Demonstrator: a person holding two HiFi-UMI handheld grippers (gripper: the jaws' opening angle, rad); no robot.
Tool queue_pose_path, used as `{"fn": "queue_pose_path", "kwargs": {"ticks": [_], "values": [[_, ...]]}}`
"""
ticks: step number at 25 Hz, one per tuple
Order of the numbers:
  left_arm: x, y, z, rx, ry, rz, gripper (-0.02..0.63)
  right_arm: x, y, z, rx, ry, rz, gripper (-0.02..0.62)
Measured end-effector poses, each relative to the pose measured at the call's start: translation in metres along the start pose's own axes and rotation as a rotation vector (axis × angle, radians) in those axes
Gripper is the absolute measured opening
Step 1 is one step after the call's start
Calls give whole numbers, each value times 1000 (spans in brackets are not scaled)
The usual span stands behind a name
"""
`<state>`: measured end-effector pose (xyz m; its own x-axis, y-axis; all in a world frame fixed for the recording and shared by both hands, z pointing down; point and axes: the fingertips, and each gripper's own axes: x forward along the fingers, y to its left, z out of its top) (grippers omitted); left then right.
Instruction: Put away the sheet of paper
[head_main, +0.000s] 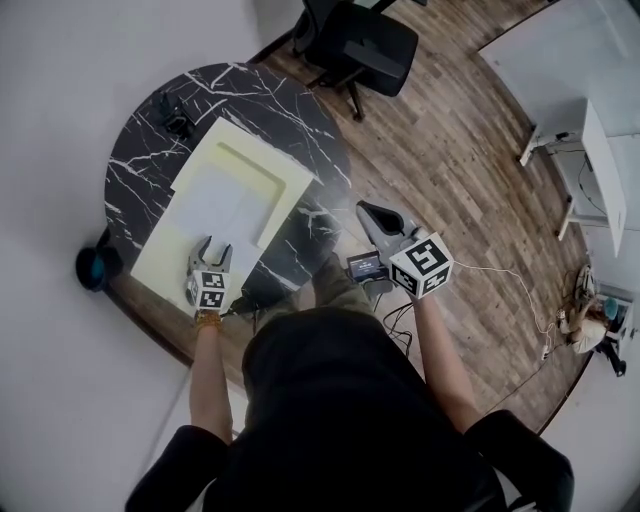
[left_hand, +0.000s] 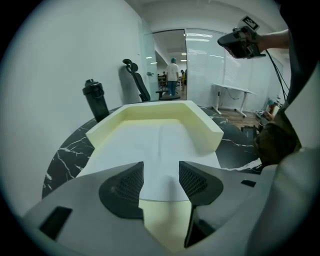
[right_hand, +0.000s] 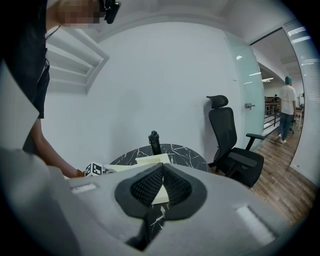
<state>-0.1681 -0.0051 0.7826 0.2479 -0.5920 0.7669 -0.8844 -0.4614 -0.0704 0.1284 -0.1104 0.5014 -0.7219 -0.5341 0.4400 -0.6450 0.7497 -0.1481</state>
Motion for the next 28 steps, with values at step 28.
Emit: {"fn": "queue_pose_path", "kwargs": {"ticks": [28], "values": [[75,-6,49,12,78,-153,216,-2,-27,0,9,25,-59,-2]]}}
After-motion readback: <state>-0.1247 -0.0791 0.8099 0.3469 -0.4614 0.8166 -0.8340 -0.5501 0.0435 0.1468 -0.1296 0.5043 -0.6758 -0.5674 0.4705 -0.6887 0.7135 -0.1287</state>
